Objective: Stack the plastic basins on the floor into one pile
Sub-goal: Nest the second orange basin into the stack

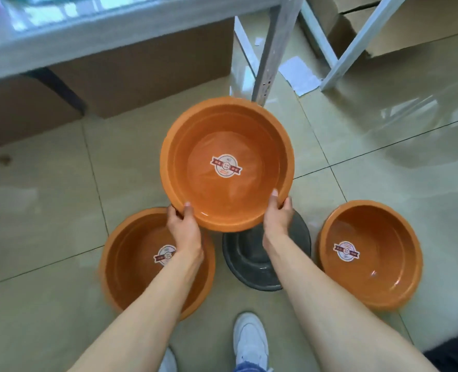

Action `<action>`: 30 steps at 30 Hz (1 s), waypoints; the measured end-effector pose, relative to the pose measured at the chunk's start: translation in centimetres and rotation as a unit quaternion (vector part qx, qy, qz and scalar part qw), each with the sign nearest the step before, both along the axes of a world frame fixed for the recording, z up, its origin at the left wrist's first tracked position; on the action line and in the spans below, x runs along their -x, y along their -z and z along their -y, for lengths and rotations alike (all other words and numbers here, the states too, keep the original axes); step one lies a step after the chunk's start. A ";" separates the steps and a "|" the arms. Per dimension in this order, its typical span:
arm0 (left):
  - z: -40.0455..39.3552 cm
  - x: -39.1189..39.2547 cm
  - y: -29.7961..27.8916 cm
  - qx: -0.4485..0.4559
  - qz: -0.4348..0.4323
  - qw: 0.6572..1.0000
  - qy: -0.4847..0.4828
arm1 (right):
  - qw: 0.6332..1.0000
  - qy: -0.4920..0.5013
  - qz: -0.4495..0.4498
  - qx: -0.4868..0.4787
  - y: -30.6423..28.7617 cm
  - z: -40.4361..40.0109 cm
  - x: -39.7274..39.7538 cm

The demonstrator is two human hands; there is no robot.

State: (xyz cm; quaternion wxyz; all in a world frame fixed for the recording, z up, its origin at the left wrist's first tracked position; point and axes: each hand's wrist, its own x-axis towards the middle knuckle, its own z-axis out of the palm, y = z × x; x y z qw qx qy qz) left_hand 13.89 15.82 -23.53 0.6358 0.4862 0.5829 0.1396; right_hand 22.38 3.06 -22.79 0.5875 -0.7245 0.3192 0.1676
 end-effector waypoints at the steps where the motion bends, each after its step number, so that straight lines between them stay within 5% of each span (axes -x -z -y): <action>1: -0.5 1.9 -0.7 -0.010 -0.001 1.000 -0.017 | 1.000 -0.016 -0.005 0.001 -0.2 -0.7 1.7; 15: -3.4 23.6 -1.9 0.012 -0.093 0.985 -0.147 | 0.988 -0.116 -0.090 0.037 -0.1 -5.4 20.2; 26: -4.5 25.9 4.3 0.067 -0.136 0.980 -0.126 | 0.964 -0.153 -0.146 0.158 4.4 -5.8 22.2; 30: -5.3 25.5 5.7 0.029 -0.230 0.969 -0.088 | 0.944 -0.171 -0.152 0.237 4.6 -6.0 21.5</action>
